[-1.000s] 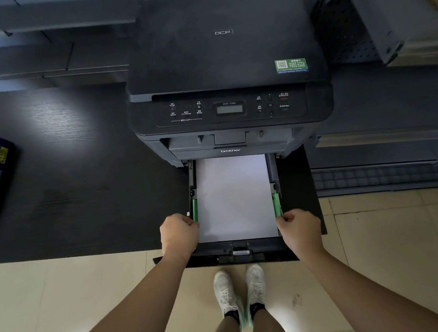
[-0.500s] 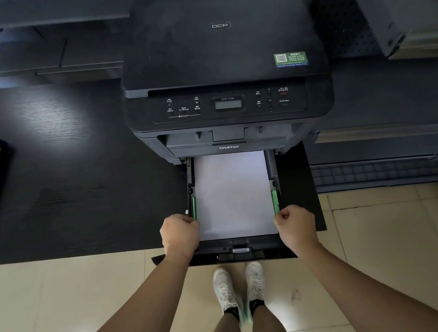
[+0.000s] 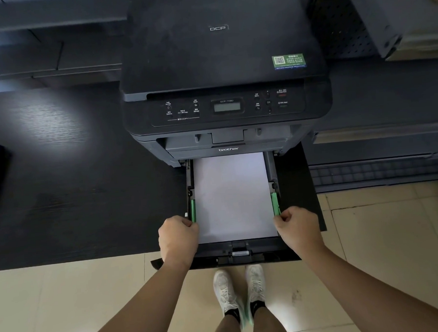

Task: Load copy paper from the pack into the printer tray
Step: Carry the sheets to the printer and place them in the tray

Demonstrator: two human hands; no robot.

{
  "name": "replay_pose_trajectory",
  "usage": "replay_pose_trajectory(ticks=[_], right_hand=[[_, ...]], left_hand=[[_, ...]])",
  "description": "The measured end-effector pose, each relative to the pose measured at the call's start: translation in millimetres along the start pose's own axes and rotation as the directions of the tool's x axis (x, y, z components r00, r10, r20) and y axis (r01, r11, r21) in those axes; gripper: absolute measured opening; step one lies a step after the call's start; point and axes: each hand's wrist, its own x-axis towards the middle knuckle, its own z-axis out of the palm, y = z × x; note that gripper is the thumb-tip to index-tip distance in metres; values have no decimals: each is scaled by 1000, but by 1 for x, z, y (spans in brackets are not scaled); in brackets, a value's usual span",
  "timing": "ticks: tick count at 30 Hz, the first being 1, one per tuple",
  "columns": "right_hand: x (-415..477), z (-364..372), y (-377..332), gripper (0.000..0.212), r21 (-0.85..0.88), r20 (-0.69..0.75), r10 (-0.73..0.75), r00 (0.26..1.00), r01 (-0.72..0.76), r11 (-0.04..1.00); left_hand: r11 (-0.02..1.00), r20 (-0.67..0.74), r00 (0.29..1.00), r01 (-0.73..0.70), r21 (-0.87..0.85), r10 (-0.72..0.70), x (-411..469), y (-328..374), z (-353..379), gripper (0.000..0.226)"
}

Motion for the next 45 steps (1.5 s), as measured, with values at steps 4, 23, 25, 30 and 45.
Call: replay_pose_trajectory(ticks=[4, 23, 25, 30, 45], right_hand=[[1, 4, 0, 26, -10, 1, -2, 1000, 2, 1000], [11, 7, 7, 17, 55, 75, 11, 997, -15, 998], [12, 7, 8, 18, 27, 78, -5, 997, 2, 1000], [15, 6, 8, 18, 34, 96, -14, 995, 10, 999], [9, 2, 6, 17, 48, 90, -11, 996, 7, 999]], left_hand=[[1000, 2, 1000, 18, -7, -18, -3, 2, -1, 24], [999, 62, 998, -17, 33, 15, 8, -4, 8, 22], [998, 47, 999, -20, 58, 17, 6, -2, 9, 23], [996, 37, 998, -47, 81, 44, 5, 0, 12, 21], [996, 31, 998, -60, 62, 58, 3, -5, 12, 26]])
